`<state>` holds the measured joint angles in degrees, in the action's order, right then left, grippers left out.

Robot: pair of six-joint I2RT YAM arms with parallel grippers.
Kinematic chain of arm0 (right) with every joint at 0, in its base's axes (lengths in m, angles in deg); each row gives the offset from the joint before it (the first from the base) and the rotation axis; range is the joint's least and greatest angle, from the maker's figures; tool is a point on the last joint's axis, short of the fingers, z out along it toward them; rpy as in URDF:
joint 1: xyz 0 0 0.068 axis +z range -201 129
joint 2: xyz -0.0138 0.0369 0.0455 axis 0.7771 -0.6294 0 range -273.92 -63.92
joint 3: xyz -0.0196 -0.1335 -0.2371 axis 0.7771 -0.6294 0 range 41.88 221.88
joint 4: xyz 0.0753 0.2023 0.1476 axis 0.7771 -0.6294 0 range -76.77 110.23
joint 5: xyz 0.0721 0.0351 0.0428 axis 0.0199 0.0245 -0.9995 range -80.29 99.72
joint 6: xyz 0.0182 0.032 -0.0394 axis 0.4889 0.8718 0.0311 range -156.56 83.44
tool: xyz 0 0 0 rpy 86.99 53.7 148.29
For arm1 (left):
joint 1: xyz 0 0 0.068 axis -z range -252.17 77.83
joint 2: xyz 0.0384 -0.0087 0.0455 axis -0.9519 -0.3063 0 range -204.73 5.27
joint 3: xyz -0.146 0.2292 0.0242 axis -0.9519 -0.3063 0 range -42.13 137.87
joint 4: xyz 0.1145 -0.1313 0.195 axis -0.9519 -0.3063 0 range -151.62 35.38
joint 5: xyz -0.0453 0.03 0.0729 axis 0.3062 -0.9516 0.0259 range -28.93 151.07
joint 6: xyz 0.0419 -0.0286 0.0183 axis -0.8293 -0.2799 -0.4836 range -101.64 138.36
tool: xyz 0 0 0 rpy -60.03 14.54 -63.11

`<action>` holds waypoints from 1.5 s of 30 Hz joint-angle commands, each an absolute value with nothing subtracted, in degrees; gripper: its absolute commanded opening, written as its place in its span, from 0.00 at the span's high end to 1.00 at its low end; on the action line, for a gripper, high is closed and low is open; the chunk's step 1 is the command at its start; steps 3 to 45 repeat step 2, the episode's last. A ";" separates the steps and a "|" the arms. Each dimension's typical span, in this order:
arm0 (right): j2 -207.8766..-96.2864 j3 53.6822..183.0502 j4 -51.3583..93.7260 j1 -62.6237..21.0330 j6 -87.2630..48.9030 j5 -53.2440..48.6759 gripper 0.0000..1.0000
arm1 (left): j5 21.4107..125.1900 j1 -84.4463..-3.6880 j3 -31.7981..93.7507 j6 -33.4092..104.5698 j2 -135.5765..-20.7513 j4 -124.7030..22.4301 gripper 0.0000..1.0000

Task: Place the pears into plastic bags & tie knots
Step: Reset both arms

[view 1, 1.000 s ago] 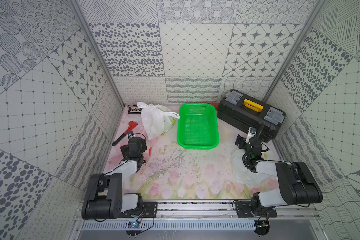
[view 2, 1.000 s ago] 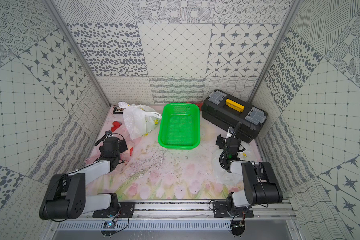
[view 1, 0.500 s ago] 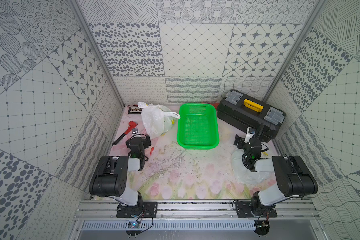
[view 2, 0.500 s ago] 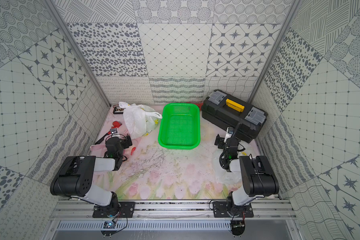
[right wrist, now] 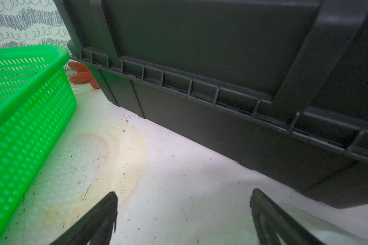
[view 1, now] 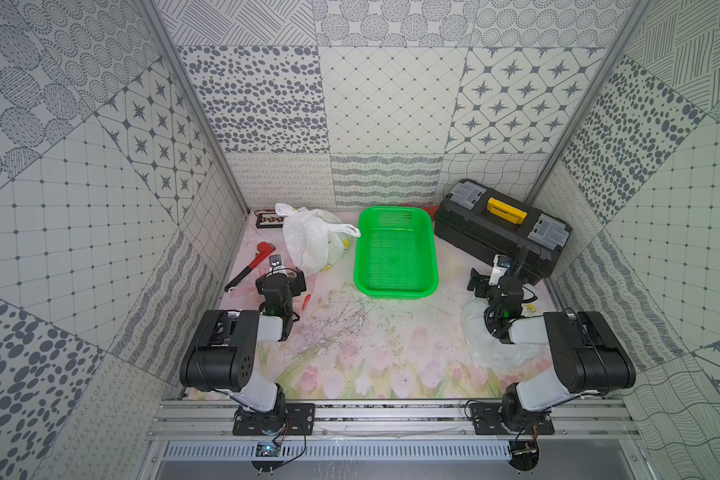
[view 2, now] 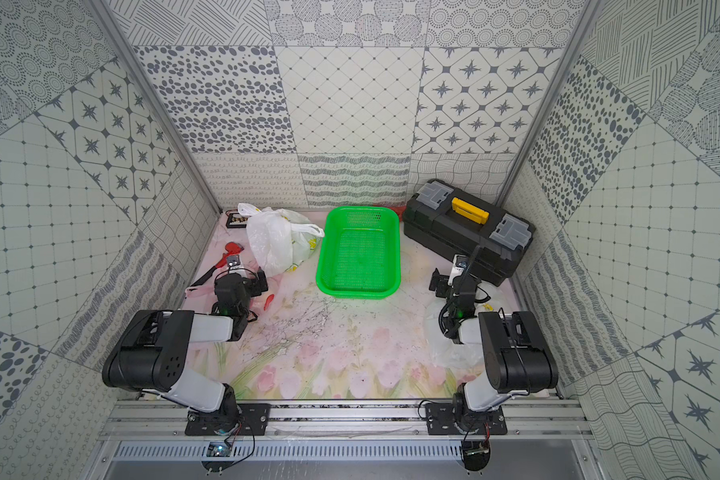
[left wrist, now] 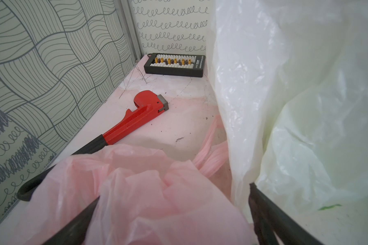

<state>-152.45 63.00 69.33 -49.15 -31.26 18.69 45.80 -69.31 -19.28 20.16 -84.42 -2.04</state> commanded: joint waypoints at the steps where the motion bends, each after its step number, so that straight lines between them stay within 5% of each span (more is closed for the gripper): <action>1: -152.60 63.78 70.86 -49.04 -32.08 17.99 0.02 | 47.14 -68.71 -19.36 18.55 -84.87 -4.48 0.02; 45: -152.60 63.78 70.86 -49.03 -32.08 17.98 0.02 | 47.14 -68.74 -19.37 18.58 -84.83 -4.54 0.01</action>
